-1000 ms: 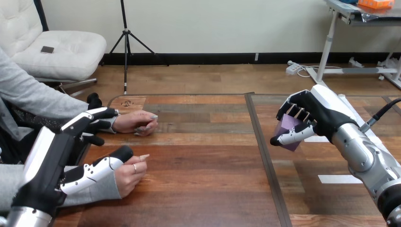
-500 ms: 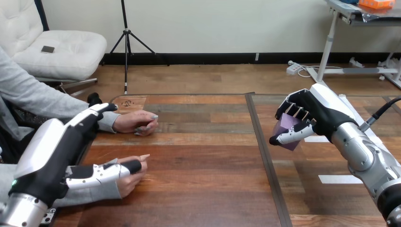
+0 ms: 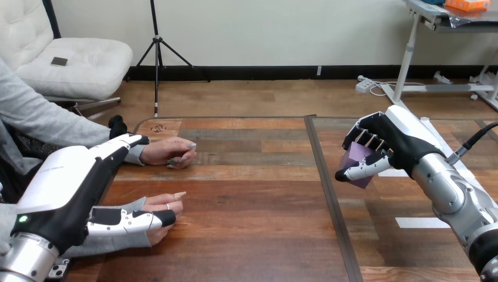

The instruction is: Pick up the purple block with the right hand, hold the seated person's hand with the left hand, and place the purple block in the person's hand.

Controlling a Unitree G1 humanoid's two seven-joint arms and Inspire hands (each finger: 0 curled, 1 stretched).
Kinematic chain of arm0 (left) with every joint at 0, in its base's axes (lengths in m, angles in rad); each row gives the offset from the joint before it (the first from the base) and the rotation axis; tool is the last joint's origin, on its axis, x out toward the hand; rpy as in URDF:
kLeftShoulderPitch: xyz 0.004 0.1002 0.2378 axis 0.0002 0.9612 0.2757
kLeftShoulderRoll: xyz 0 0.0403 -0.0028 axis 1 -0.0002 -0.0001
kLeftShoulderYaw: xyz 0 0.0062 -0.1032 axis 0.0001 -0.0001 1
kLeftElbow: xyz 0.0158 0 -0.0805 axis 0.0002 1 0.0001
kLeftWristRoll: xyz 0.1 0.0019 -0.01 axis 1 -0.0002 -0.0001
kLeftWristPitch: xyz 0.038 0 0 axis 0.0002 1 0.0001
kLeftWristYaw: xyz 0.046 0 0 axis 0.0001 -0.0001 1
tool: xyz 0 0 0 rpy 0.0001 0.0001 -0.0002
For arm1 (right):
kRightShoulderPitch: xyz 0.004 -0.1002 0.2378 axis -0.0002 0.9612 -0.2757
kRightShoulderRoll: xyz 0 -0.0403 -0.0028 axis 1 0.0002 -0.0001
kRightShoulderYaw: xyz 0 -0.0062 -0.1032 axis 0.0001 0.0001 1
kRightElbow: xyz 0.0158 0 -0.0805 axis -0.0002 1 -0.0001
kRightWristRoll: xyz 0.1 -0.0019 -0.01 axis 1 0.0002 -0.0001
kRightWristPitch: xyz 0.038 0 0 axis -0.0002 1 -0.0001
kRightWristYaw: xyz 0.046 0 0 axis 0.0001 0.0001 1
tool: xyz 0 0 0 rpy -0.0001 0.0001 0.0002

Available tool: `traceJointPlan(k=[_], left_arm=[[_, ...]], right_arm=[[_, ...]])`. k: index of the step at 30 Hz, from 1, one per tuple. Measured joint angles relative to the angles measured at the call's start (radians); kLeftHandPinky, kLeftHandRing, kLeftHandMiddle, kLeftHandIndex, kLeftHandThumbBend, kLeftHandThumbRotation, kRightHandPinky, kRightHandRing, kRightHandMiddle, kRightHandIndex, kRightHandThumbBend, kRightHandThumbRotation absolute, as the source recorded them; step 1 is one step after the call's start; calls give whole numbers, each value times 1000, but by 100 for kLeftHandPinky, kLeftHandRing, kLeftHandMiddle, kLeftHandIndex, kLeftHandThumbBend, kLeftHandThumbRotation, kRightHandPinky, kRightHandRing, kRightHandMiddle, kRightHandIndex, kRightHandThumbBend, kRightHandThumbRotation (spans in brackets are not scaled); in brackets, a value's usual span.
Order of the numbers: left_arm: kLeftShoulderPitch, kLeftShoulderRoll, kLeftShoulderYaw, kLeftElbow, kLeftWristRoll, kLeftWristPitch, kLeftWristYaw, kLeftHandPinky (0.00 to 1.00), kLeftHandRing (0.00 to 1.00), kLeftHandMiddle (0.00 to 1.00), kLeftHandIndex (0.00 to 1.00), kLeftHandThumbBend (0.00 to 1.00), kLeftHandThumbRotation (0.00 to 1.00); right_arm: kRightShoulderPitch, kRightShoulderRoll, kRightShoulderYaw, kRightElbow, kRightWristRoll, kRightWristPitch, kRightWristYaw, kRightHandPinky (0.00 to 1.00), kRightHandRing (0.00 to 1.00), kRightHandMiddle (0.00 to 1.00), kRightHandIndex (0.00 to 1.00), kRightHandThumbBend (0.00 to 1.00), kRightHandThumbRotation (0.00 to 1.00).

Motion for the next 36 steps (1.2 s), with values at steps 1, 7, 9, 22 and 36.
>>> traceJointPlan(k=[1, 7, 9, 22, 36], left_arm=[[-1, 0, -2, 0, 8, 4, 0, 75, 84, 87, 84, 100, 51], [-4, 8, -16, 0, 44, 11, 5, 75, 82, 86, 82, 100, 51], [-6, 14, -23, 2, 52, 11, 8, 75, 82, 85, 82, 100, 51], [-37, 30, -46, 9, 86, 28, 16, 77, 84, 86, 82, 100, 49], [-71, 63, -80, 49, 95, 51, 14, 78, 84, 86, 83, 100, 47]], right_arm=[[0, 0, 0, 0, 1, 0, 2, 41, 44, 47, 47, 76, 0], [0, 0, -1, 0, 5, 1, 10, 40, 44, 47, 47, 76, 0], [1, 0, -1, 0, 7, 1, 10, 40, 44, 47, 46, 76, 0], [1, 0, -1, 0, 8, 1, 10, 40, 44, 47, 46, 76, 0], [1, 0, -1, 0, 8, 0, 10, 41, 45, 47, 46, 77, 0]])
